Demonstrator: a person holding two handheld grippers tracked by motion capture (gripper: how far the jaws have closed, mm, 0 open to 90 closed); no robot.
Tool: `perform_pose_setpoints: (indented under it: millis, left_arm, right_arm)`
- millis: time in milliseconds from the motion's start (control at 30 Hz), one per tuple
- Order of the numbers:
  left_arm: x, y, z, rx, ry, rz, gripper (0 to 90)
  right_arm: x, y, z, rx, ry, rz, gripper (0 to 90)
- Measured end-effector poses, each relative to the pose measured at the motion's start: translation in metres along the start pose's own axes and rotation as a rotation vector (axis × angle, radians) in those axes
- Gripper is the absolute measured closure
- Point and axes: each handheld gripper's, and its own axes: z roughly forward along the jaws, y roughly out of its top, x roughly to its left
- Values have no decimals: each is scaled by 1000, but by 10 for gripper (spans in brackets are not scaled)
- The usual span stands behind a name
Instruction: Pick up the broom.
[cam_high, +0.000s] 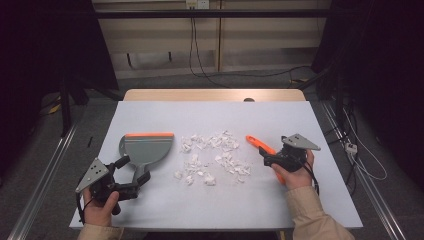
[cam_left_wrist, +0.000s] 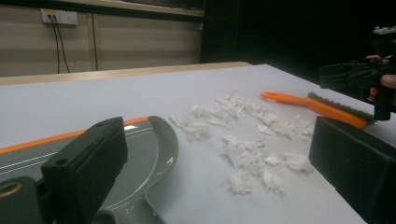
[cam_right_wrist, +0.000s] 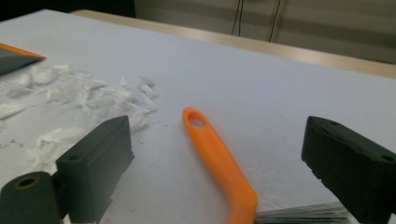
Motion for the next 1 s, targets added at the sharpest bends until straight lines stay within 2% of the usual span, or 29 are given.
perform_pose_setpoints:
  millis: [67, 233, 267, 367, 467, 533, 600, 667, 700, 733, 900, 1000]
  left_arm:
    - [0, 1, -1, 0, -2, 6, 41]
    - [0, 0, -1, 0, -6, 3, 41]
    - [0, 0, -1, 0, -6, 3, 41]
    - [0, 0, 0, 3, -6, 1, 41]
    - [0, -1, 0, 5, -8, 1, 41]
    - [0, -1, 0, 9, -6, 4, 41]
    - [-1, -1, 0, 14, -6, 8, 41]
    - [-1, -1, 0, 15, -6, 9, 41]
    - [-1, -1, 0, 14, -6, 8, 41]
    - [-1, -1, 0, 15, -5, 9, 41]
    - [-1, -2, 0, 20, -4, 10, 41]
    - [-1, -2, 0, 19, -2, 9, 41]
  right_arm:
    - [-6, 1, 8, 41, 2, 7, 79]
    - [-17, -3, 29, 171, 22, -8, 240]
    - [-16, -3, 32, 195, 7, -19, 269]
    - [-14, -1, 36, 223, 8, -71, 392]
    - [-11, -2, 41, 273, 29, -105, 465]
    - [-12, -2, 43, 294, 26, -113, 501]
    - [-15, -2, 44, 315, 27, -99, 534]
    - [-18, -2, 44, 323, 46, -76, 570]
    - [-18, -2, 44, 323, 46, -76, 570]
    - [-20, -2, 43, 327, 39, -66, 606]
    - [-26, -3, 43, 326, 39, -30, 586]
    - [-25, -2, 43, 361, 30, -31, 600]
